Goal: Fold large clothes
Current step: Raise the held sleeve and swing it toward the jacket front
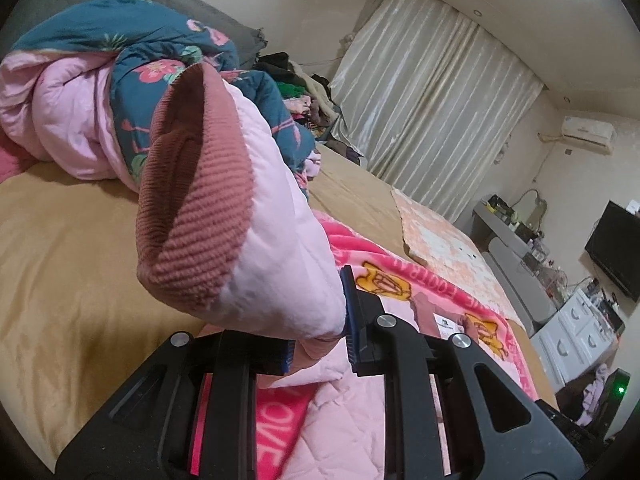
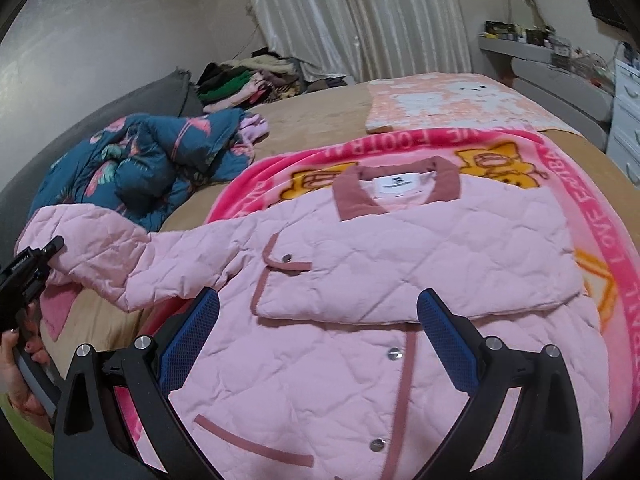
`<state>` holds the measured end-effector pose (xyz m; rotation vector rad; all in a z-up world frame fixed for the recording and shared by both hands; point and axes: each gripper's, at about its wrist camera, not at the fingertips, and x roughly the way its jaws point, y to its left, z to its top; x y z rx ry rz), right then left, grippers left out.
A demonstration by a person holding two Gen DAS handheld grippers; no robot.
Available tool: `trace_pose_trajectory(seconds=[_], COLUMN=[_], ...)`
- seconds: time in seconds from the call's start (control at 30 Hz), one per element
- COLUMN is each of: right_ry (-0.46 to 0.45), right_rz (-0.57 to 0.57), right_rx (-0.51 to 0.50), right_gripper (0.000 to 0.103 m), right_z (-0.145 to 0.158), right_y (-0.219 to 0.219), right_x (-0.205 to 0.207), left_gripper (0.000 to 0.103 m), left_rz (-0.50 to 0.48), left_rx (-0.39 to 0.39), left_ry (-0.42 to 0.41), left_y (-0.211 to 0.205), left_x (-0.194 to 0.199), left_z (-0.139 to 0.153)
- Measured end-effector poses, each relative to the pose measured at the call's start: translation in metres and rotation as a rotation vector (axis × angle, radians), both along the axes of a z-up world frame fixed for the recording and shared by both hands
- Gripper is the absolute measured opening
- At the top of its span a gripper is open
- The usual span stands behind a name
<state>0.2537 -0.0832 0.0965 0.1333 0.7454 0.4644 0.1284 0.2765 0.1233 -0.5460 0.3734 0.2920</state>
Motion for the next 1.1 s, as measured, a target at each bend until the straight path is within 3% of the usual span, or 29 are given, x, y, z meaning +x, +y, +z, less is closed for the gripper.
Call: trace_pose_trajectory(seconds=[0.47, 1.1], right_ry=[-0.04, -0.029], right_rz=[-0.043, -0.127], right_rx=[0.087, 0.191], right_gripper=[0.099, 0.099], right_z=[0.014, 0.003], right_y=[-0.065, -0.144], right_x=[-0.018, -0.019], left_gripper=[0.012, 0.012], left_rz=[-0.089, -0.203], left_rx=[0.116, 0.202], left_ry=[0.01, 0.043], left_y=[-0.077, -0.167], left_x=[0.036, 0.088], left_z=[0.045, 0.065])
